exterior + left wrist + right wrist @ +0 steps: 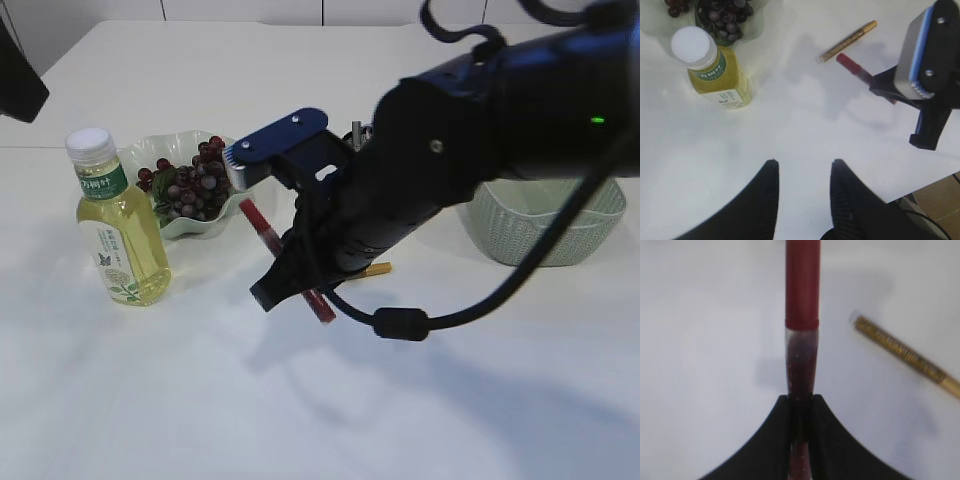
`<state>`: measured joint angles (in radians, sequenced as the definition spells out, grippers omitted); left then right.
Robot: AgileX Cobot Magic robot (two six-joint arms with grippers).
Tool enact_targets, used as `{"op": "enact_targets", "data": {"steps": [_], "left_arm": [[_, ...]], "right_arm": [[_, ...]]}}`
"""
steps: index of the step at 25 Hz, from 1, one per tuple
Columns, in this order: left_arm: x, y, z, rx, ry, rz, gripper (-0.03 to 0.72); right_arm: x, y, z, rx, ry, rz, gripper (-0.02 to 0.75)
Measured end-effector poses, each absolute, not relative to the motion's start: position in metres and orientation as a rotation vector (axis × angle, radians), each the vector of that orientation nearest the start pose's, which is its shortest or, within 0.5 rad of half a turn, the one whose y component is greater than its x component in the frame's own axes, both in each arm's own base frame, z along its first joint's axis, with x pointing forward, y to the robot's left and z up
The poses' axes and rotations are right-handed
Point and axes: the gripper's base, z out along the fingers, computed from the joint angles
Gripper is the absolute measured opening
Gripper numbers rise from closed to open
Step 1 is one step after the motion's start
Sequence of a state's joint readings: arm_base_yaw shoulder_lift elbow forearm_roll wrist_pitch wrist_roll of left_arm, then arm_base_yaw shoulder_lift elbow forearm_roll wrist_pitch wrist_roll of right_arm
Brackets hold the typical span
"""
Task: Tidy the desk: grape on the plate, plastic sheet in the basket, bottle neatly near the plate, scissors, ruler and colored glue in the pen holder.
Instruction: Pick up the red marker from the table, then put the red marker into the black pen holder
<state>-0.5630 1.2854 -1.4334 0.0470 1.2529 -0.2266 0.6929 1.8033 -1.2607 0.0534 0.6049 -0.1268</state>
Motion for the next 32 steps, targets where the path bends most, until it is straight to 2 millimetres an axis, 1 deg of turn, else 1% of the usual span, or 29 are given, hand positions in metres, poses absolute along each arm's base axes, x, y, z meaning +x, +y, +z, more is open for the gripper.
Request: {"op": "enact_targets", "data": {"steps": [2,3,6,9,12,16,19,21,23,27,30,32], "left_arm": [[0.208,-0.127,0.407,0.439,2.567,-0.226,0.253],[0.208,-0.127,0.407,0.439,2.567,-0.226,0.253],[0.208,-0.127,0.407,0.439,2.567,-0.226,0.253],[0.208,-0.127,0.407,0.439,2.567,-0.226,0.253],[0.208,-0.127,0.407,0.439,2.567,-0.226,0.253],[0.208,-0.127,0.407,0.439,2.567,-0.226,0.253],[0.208,-0.127,0.407,0.439,2.567,-0.226,0.253],[0.208,-0.127,0.407,0.439,2.567,-0.226,0.253],[0.208,-0.127,0.407,0.439,2.567,-0.226,0.253],[0.208,-0.127,0.407,0.439,2.567,-0.226,0.253],[0.208,-0.127,0.407,0.439,2.567,-0.226,0.253],[0.208,-0.127,0.407,0.439,2.567,-0.226,0.253]], "right_arm": [[0.287,0.24,0.23,-0.964,2.303,0.274,0.092],[0.286,0.237,0.233,-0.944,2.256,0.28,0.092],[0.294,0.231,0.24,-0.871,2.141,0.293,0.092],[0.31,0.221,0.249,-0.776,2.037,0.297,0.092],[0.328,0.206,0.26,-0.669,1.923,0.284,0.092],[0.354,0.176,0.279,-0.514,1.762,0.244,0.092],[0.372,0.158,0.286,-0.422,1.696,0.218,0.092],[0.385,0.151,0.283,-0.368,1.696,0.209,0.092],[0.397,0.147,0.272,-0.345,1.715,0.199,0.092],[0.415,0.153,0.249,-0.343,1.754,0.197,0.092],[0.429,0.155,0.237,-0.324,1.771,0.198,0.092],[0.436,0.156,0.233,-0.318,1.771,0.192,0.091]]}}
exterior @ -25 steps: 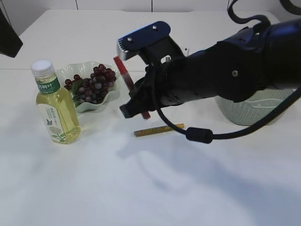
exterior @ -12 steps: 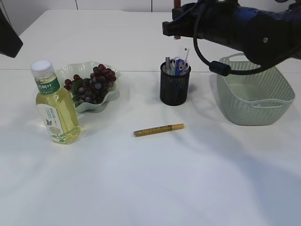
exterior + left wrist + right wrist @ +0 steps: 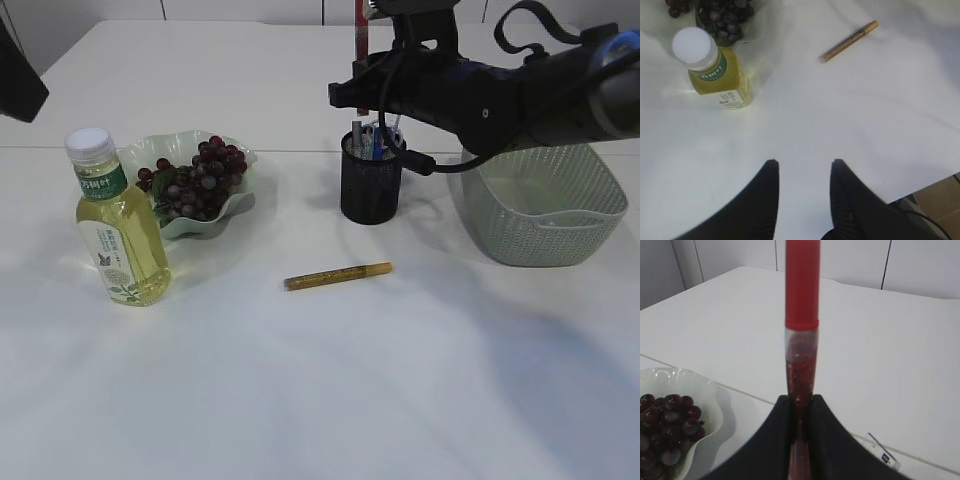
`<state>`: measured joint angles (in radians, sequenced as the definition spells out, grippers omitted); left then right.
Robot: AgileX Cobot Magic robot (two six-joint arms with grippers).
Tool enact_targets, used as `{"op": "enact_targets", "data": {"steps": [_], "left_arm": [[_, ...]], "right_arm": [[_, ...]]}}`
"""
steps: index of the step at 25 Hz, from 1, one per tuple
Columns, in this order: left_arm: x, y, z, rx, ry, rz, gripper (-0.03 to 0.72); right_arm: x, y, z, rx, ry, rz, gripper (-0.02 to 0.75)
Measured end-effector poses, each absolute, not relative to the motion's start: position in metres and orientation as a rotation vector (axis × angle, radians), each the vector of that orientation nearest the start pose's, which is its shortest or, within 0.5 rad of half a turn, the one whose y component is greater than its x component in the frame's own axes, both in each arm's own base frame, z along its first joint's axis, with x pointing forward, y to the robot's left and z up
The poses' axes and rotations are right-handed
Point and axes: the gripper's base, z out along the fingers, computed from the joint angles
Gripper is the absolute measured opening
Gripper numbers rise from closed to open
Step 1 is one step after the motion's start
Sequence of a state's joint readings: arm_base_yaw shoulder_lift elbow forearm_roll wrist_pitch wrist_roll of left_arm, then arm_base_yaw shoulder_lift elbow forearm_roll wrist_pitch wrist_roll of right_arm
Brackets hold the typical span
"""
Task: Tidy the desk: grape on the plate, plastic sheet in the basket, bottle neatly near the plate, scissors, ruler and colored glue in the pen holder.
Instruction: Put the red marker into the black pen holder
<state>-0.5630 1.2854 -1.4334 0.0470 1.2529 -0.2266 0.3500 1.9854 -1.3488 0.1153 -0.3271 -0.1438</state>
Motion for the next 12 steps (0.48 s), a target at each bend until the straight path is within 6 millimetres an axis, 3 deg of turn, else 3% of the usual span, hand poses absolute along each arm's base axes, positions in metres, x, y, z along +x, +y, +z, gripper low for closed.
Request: {"op": "enact_targets", "data": {"steps": [4,12], "left_arm": [[0.208,-0.127,0.407,0.439,2.567,-0.226,0.253],[0.208,-0.127,0.407,0.439,2.567,-0.226,0.253]], "right_arm": [[0.447,0.151,0.224,-0.312,1.78,0.16,0.091],[0.451,0.149,0.211,-0.339,1.803,0.119,0.092]]}}
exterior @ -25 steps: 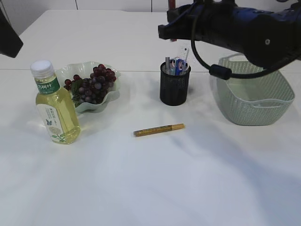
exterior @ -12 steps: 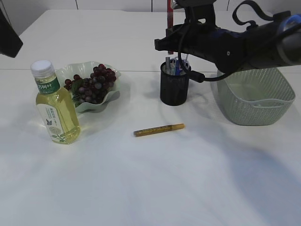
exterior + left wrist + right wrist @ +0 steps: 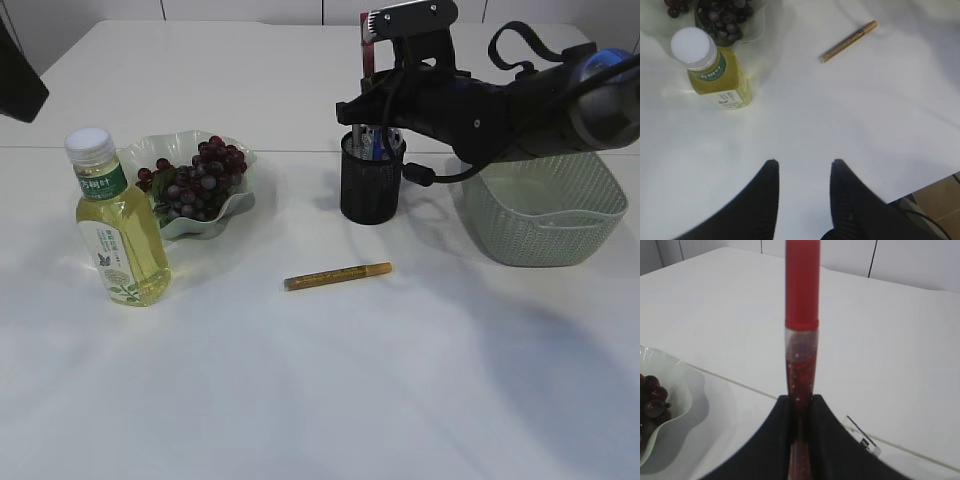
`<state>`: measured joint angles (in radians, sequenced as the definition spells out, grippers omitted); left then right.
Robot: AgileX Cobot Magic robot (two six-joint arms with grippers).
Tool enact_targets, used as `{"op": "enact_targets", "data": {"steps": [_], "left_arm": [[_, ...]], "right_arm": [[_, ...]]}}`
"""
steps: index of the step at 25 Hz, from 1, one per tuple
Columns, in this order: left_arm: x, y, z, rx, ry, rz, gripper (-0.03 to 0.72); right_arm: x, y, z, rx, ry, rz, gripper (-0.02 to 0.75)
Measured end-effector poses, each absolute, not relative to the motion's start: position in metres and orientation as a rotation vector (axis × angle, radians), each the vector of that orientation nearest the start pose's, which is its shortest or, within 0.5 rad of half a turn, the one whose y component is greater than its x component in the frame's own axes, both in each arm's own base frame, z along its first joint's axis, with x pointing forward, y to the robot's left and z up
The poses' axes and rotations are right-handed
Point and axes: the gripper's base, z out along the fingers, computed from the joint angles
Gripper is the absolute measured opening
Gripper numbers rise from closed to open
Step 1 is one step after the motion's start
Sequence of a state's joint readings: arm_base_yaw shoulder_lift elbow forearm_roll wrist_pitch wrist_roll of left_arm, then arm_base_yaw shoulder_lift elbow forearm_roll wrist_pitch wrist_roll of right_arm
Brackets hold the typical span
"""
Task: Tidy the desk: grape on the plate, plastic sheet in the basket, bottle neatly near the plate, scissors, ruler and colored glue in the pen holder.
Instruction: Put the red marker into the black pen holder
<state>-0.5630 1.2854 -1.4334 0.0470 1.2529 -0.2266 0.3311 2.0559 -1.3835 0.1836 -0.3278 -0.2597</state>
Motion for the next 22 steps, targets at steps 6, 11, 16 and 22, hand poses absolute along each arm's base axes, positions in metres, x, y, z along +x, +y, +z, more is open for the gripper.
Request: {"op": "enact_targets", "data": {"steps": [6,11,16,22], "left_arm": [[0.2085,-0.1268,0.4073,0.439,2.567,-0.226,0.253],[0.2085,-0.1268,0.4073,0.439,2.567,-0.226,0.253],[0.2085,-0.1268,0.4073,0.439,2.567,-0.226,0.253],[0.2085,-0.1268,0.4073,0.439,2.567,-0.226,0.253]], "right_arm": [[0.451,0.1484,0.2104,-0.363,1.8,0.086,0.091],[0.453,0.1482,0.2042,-0.346,1.817,0.085,0.092],[0.4533,0.1483,0.2036,-0.339,1.829,0.091,0.109],[0.4554,0.1487,0.2071,-0.304,1.85,0.114,0.239]]}}
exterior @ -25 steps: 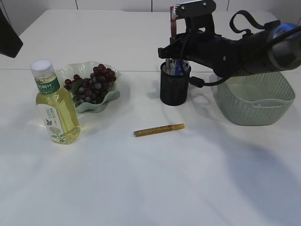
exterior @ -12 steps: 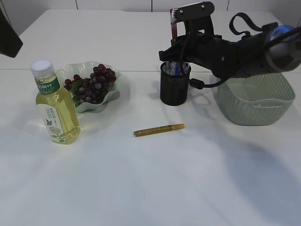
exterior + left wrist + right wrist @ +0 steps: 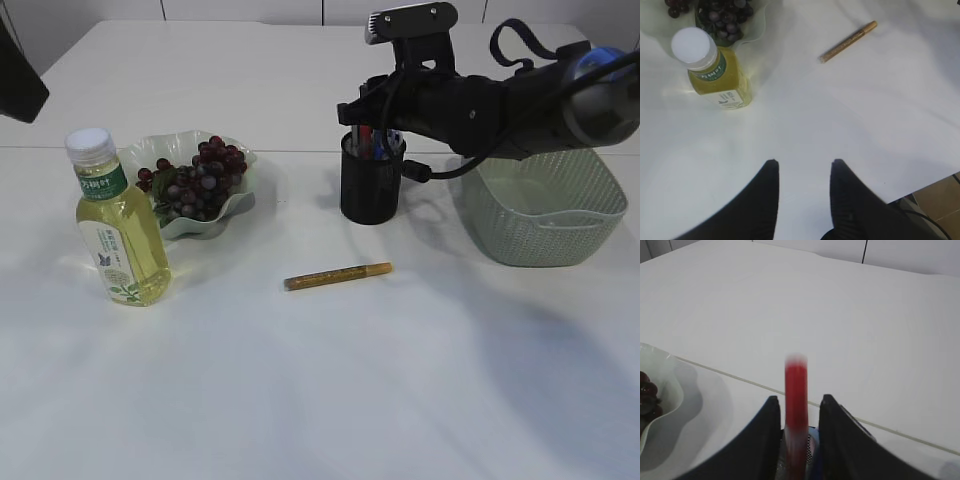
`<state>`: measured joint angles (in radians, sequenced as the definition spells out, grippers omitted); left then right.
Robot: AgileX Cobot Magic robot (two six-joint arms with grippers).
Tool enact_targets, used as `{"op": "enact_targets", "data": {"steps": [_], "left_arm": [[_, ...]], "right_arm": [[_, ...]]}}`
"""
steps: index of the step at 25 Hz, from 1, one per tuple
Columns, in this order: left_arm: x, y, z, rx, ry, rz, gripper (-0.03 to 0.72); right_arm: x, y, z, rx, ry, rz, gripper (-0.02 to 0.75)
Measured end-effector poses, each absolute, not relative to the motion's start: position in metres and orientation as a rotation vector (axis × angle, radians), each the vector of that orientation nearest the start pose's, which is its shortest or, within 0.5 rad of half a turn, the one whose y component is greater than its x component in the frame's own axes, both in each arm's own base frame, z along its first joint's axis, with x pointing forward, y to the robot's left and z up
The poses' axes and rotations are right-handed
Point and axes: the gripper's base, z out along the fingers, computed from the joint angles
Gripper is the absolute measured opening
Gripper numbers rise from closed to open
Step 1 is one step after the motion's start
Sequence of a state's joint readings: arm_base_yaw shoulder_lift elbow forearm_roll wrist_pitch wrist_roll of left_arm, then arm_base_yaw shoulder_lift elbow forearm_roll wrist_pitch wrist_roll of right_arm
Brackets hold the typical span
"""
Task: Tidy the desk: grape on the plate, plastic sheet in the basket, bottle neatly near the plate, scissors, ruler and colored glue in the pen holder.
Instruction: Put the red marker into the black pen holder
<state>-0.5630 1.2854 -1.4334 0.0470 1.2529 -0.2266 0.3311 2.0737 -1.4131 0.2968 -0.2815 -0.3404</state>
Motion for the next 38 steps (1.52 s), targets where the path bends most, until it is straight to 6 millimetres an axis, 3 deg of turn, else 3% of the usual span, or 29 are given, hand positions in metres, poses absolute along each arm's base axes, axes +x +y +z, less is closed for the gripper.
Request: {"op": "enact_targets", "data": {"steps": [4,12,18,20,22,26,29,35,38], "left_arm": [[0.208,-0.127,0.407,0.439,2.567,-0.226,0.253],[0.208,-0.127,0.407,0.439,2.567,-0.226,0.253],[0.208,-0.127,0.407,0.439,2.567,-0.226,0.253],[0.208,-0.127,0.407,0.439,2.567,-0.226,0.253],[0.208,-0.127,0.407,0.439,2.567,-0.226,0.253],[0.208,-0.127,0.407,0.439,2.567,-0.226,0.253],[0.208,-0.127,0.407,0.439,2.567,-0.226,0.253],[0.209,-0.127,0.406,0.439,2.57,-0.224,0.253],[0.215,-0.131,0.401,0.446,2.59,-0.214,0.253]], "right_arm": [[0.455,0.149,0.206,-0.298,1.871,0.124,0.309],[0.446,0.151,0.209,-0.347,1.996,0.163,0.322],[0.416,0.151,0.257,-0.447,2.148,0.251,0.323],[0.399,0.15,0.274,-0.517,2.256,0.297,0.323],[0.381,0.15,0.28,-0.558,2.427,0.362,0.323],[0.351,0.146,0.273,-0.633,2.745,0.441,0.323],[0.339,0.144,0.271,-0.641,2.885,0.465,0.323],[0.337,0.142,0.271,-0.589,2.936,0.44,0.323],[0.336,0.139,0.274,-0.46,2.968,0.404,0.323]]}}
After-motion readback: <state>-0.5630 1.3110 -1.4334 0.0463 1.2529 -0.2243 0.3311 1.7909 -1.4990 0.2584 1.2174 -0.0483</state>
